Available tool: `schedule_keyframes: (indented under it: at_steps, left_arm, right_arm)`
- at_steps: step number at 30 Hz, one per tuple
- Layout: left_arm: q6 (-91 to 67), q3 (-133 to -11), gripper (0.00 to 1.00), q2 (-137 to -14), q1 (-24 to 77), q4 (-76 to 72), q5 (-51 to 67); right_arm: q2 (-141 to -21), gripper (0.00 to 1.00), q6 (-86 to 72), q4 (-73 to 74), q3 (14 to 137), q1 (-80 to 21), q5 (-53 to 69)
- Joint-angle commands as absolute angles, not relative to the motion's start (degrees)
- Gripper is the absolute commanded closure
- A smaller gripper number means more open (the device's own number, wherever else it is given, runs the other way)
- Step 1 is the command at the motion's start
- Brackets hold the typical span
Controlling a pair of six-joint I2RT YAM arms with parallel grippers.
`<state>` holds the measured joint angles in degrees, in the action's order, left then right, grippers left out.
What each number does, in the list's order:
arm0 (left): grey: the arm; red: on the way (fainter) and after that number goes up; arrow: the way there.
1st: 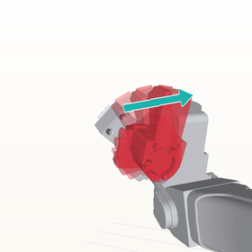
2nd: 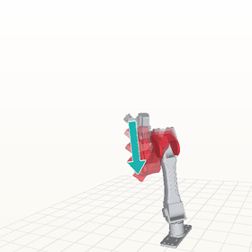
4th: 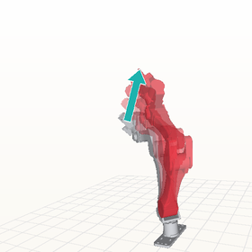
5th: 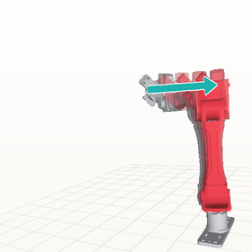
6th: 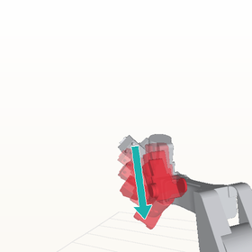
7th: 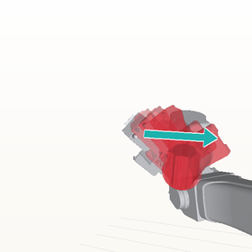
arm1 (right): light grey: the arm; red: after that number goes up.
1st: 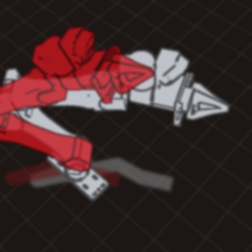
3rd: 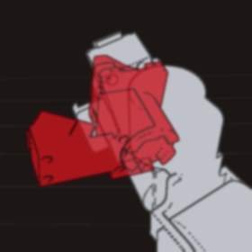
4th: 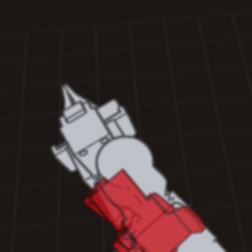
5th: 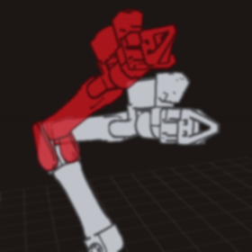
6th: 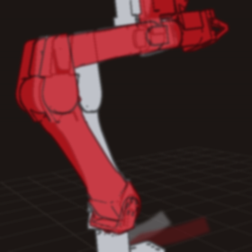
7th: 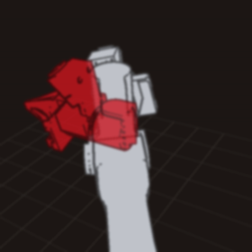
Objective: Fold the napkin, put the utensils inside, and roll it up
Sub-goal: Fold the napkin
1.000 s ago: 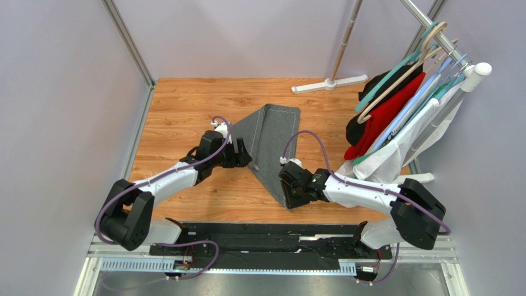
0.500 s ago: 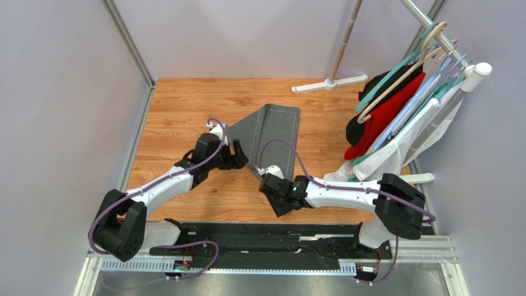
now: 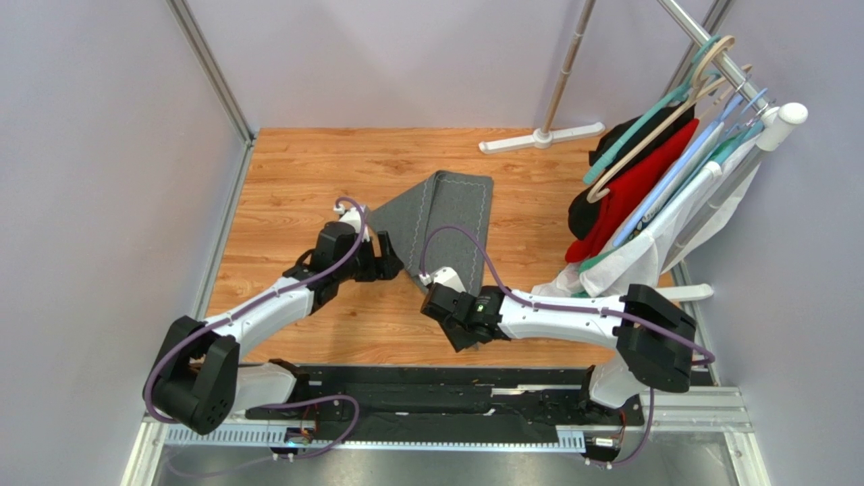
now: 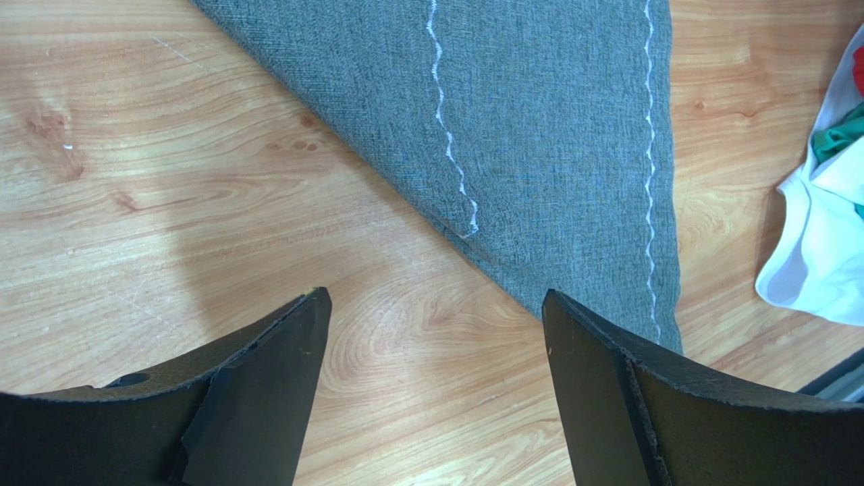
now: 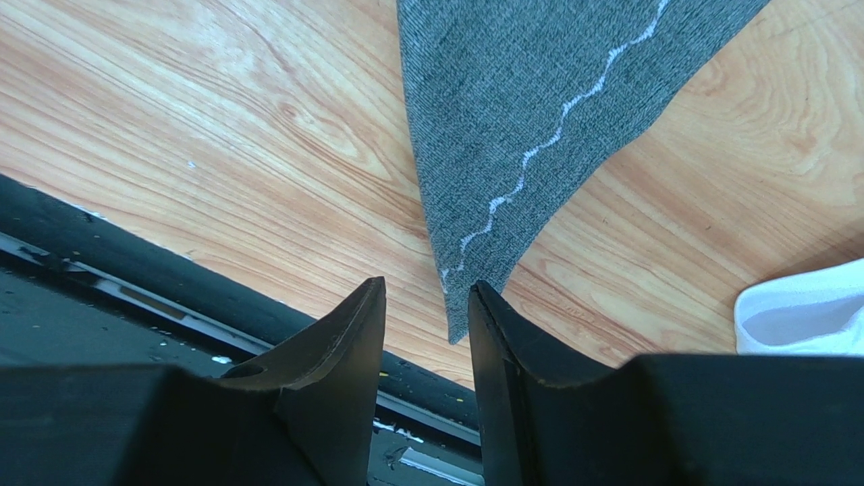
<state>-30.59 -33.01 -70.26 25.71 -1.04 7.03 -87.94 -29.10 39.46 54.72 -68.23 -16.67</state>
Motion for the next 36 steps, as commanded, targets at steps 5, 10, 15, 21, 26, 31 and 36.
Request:
schedule_keyframes:
  at_steps: [5,10,15,21,26,31,36]
  left_arm:
    - [-30.15,-32.61,0.14,-68.91,25.05,-1.76,8.09]
    - [-30.15,-32.52,0.13,-69.69,24.61,-2.37,8.52]
    - [-30.41,-32.43,0.14,-70.31,24.35,-2.72,9.67]
    - [-30.32,-32.43,0.13,-69.44,23.91,-2.55,9.93]
    - [-30.23,-32.34,0.13,-69.17,23.38,-2.46,10.28]
    - [-30.59,-32.52,0.13,-68.38,23.20,-2.11,10.72]
    - [-30.24,-33.40,0.13,-66.28,22.50,-0.45,9.93]
  right_arm:
    - [-89.56,0.63,-29.27,39.55,54.58,-68.64,-17.50]
    - [-89.65,0.65,-29.88,38.23,53.09,-68.82,-16.44]
    - [-91.32,0.67,-30.06,36.92,51.95,-68.82,-15.73]
    - [-92.63,0.69,-29.88,36.38,51.77,-68.82,-15.64]
    - [-94.22,0.77,-29.71,37.26,51.68,-68.91,-16.26]
    - [-95.62,0.93,-29.27,38.14,52.29,-68.82,-16.96]
    - [-95.71,1.00,-27.60,41.30,54.93,-68.82,-18.19]
